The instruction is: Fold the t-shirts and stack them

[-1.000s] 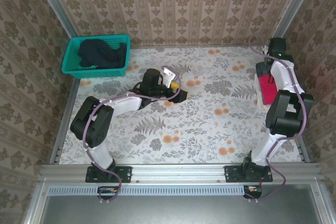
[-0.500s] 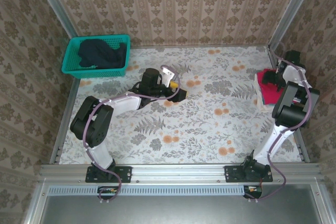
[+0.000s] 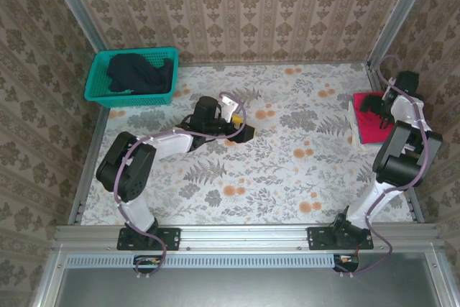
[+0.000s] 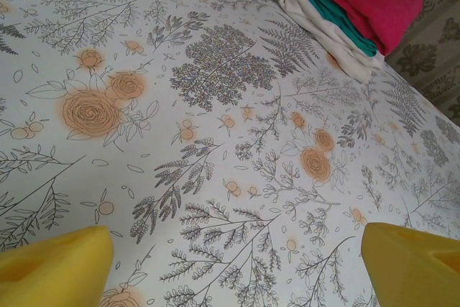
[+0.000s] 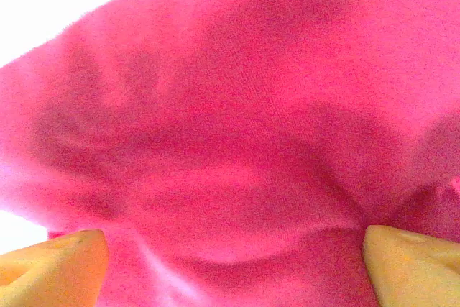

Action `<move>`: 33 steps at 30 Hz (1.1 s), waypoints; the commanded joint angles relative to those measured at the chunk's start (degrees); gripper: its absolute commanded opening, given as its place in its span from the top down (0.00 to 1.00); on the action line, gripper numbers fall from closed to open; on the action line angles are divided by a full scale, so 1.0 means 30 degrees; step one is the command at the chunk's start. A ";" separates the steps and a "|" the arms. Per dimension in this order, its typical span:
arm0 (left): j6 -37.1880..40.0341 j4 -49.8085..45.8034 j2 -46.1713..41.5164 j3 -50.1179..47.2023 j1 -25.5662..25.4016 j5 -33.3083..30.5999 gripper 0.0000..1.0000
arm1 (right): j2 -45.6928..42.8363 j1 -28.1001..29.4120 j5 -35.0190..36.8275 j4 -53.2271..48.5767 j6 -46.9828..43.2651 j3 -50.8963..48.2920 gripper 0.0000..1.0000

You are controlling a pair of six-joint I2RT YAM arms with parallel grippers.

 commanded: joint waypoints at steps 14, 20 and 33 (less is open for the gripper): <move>-0.0347 0.0557 -0.0603 -0.0139 0.0014 0.0203 0.08 | 0.3618 -0.0363 0.2347 0.1754 0.5018 0.2301 0.49; -0.0380 0.0641 -0.0923 -0.0459 -0.0044 -0.0062 0.08 | 0.3171 -0.0571 0.1839 0.1740 0.5414 0.2012 0.45; 0.0766 0.0030 -0.3707 -0.2072 0.0990 -0.2791 0.00 | -0.4083 0.0196 -0.0999 0.5555 0.5210 -0.3652 0.02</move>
